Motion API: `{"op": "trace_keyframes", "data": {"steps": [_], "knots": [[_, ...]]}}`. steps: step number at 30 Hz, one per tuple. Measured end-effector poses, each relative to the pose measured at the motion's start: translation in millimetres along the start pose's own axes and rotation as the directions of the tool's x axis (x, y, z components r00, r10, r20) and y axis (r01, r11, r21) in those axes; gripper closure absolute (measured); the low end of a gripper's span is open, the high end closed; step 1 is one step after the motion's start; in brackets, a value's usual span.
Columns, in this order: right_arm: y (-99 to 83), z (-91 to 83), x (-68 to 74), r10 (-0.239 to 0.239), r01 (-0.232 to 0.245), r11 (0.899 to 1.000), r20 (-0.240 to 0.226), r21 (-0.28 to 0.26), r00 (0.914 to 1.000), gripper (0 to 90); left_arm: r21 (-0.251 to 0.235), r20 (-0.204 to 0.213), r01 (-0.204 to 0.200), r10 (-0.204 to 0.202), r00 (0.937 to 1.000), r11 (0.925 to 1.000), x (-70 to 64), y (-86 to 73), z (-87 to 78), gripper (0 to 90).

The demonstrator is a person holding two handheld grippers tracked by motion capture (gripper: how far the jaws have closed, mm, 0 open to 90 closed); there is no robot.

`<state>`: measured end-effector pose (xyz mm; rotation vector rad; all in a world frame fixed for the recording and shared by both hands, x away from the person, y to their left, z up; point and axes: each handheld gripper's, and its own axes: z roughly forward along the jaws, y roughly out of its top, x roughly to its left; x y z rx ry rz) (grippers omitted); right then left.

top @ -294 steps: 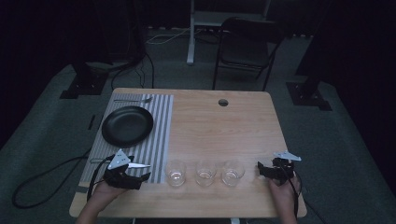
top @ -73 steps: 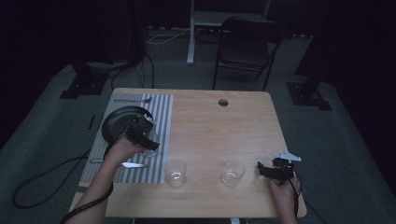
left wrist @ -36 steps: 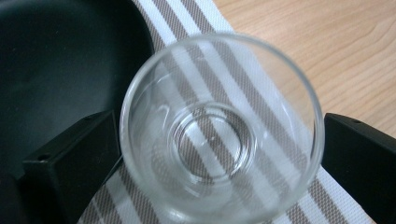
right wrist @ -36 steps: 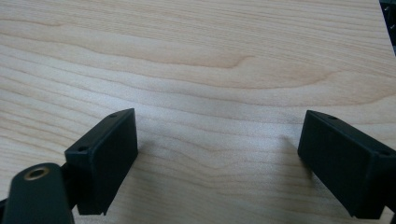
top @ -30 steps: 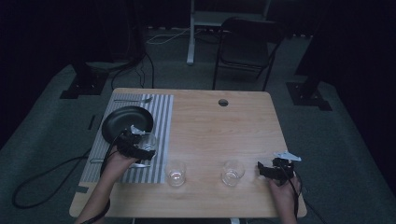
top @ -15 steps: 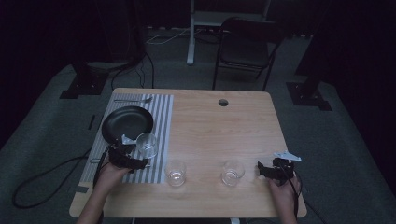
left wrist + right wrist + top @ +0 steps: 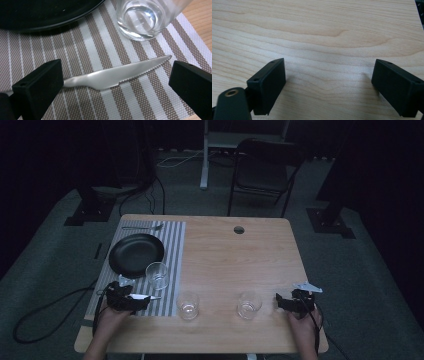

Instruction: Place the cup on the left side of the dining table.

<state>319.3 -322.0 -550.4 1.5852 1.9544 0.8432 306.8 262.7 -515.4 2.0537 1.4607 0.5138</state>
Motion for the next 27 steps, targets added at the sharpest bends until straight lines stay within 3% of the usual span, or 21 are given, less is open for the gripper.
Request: {"op": "trace_keyframes", "data": {"steps": [4,5,14,17,20,27], "knots": [[0.0,0.0,0.0,0.0,0.0,1.0,0.0,0.0,1.0,11.7,-0.025,-0.022,0.037,-0.037,0.9991,0.999,3.7,-8.0,-1.6,0.1],[0.0,0.0,0.0,0.0,0.0,1.0,0.0,0.0,1.0,11.7,-0.034,-0.032,0.064,-0.065,0.9974,0.9974,6.8,-13.7,-2.0,0.2],[0.0,0.0,0.0,0.0,0.0,1.0,0.0,0.0,1.0,11.7,-0.056,-0.101,0.115,-0.12,0.9876,0.9917,20.8,-30.8,-5.6,0.1],[0.0,0.0,0.0,0.0,0.0,1.0,0.0,0.0,1.0,11.7,-0.037,-0.13,0.122,-0.126,0.9835,0.9918,23.9,-36.2,-3.4,0.1],[0.0,0.0,0.0,0.0,0.0,1.0,0.0,0.0,1.0,11.6,-0.041,-0.119,0.147,-0.151,0.9813,0.9882,28.1,-40.5,-2.8,0.1],[0.0,0.0,0.0,0.0,0.0,1.0,0.0,0.0,1.0,11.7,-0.05,-0.129,0.154,-0.159,0.9787,0.9868,32.9,-47.7,-4.5,0.1]]}}
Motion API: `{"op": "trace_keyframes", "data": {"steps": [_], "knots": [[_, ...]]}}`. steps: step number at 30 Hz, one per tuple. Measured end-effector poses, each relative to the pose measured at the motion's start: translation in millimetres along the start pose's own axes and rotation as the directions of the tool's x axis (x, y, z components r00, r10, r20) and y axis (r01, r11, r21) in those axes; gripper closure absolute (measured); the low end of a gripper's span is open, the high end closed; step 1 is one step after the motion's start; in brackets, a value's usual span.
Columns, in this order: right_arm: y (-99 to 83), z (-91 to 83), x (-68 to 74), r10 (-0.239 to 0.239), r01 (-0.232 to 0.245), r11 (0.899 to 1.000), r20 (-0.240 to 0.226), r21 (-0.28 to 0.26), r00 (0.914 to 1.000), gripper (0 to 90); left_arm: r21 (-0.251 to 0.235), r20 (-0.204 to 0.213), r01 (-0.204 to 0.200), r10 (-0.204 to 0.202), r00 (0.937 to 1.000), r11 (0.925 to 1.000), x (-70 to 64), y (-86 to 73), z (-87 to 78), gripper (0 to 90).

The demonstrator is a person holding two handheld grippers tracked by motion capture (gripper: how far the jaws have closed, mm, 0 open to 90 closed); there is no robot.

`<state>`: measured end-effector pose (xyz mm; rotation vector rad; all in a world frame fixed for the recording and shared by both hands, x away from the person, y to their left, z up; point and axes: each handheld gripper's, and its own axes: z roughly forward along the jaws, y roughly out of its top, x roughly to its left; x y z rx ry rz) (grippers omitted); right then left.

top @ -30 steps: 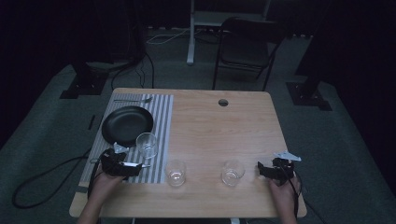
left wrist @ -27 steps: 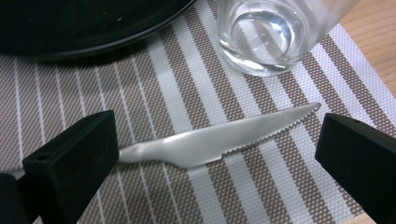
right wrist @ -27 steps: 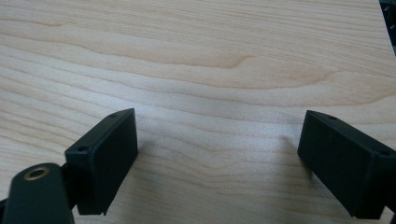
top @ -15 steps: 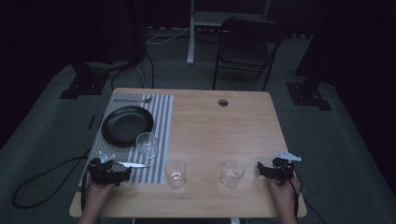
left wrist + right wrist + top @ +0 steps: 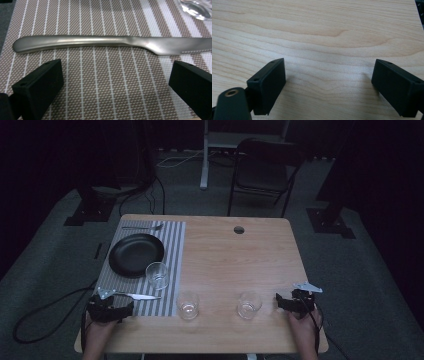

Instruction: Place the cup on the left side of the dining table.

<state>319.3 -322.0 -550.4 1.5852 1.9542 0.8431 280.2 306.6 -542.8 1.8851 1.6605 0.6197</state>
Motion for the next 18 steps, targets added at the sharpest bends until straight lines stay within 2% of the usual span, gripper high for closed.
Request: {"op": "trace_keyframes", "data": {"steps": [4,7,13,15,17,18], "knots": [[0.0,0.0,0.0,0.0,0.0,1.0,0.0,0.0,1.0,11.7,-0.021,0.013,0.015,-0.014,0.9998,0.9997,4.1,-2.9,-1.7,0.1],[0.0,0.0,0.0,0.0,0.0,1.0,0.0,0.0,1.0,11.6,-0.015,-0.016,-0.003,0.003,0.9999,0.9999,5.5,-4.4,-1.5,0.1],[0.0,0.0,0.0,0.0,0.0,1.0,0.0,0.0,1.0,11.7,-0.034,-0.025,0.003,-0.004,0.9997,0.9994,11.1,-8.4,-3.6,0.1],[0.0,0.0,0.0,0.0,0.0,1.0,0.0,0.0,1.0,11.7,-0.039,-0.014,0.007,-0.008,0.9999,0.9992,13.8,-9.4,-4.8,0.2],[0.0,0.0,0.0,0.0,0.0,1.0,0.0,0.0,1.0,11.7,-0.03,-0.037,0.006,-0.007,0.9993,0.9995,16.5,-9.7,-4.5,0.1],[0.0,0.0,0.0,-0.001,0.001,1.0,0.0,0.0,1.0,11.6,-0.03,-0.034,0.005,-0.006,0.9994,0.9995,17.1,-9.6,-4.4,0.1]]}}
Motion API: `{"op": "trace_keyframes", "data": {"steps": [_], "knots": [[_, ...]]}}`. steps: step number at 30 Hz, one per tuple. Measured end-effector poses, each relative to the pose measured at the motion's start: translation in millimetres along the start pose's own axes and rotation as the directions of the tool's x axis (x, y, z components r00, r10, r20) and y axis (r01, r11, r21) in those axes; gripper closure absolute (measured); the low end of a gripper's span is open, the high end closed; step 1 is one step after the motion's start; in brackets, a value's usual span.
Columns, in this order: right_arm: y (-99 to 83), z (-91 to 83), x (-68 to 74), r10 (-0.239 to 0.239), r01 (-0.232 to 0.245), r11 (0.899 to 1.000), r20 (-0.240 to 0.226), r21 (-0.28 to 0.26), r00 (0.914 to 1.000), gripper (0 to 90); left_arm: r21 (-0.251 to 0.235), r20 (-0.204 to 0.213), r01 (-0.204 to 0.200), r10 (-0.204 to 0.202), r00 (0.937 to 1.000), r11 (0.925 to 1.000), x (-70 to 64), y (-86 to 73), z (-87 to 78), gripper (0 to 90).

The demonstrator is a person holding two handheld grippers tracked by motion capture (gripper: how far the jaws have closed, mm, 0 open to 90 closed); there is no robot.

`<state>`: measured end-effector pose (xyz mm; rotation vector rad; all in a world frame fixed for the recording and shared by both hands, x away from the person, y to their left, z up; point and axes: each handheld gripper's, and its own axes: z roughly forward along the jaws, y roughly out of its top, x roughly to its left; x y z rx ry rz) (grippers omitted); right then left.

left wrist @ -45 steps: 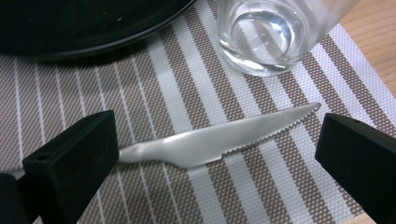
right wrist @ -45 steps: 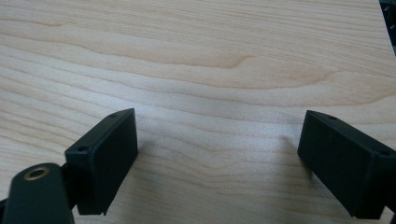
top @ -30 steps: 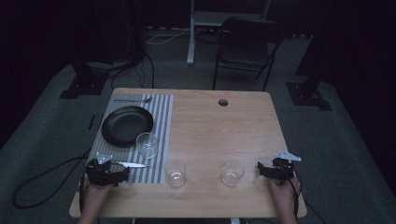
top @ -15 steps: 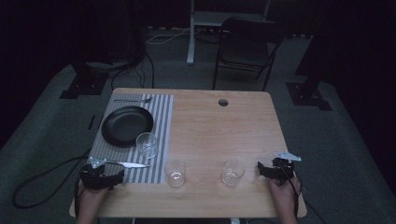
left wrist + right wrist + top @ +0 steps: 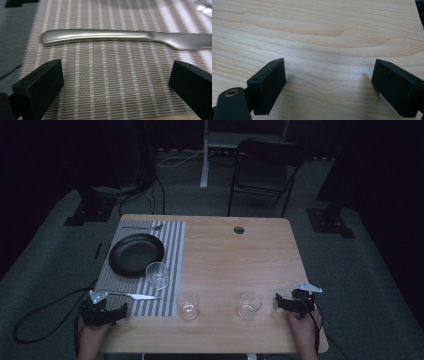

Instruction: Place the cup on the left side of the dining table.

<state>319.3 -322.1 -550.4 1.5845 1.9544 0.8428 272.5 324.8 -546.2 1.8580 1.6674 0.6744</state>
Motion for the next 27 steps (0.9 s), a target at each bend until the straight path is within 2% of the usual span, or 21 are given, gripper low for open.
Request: {"op": "trace_keyframes", "data": {"steps": [3,27], "knots": [[0.0,0.0,0.0,0.001,-0.001,1.0,0.0,0.0,1.0,11.7,0.002,0.007,-0.014,0.014,0.9999,0.9999,0.4,0.4,0.5,0.1],[0.1,0.0,0.0,0.001,-0.001,1.0,0.0,0.001,1.0,11.6,0.001,0.007,-0.014,0.014,0.9999,0.9999,0.8,1.2,1.5,0.2]]}}
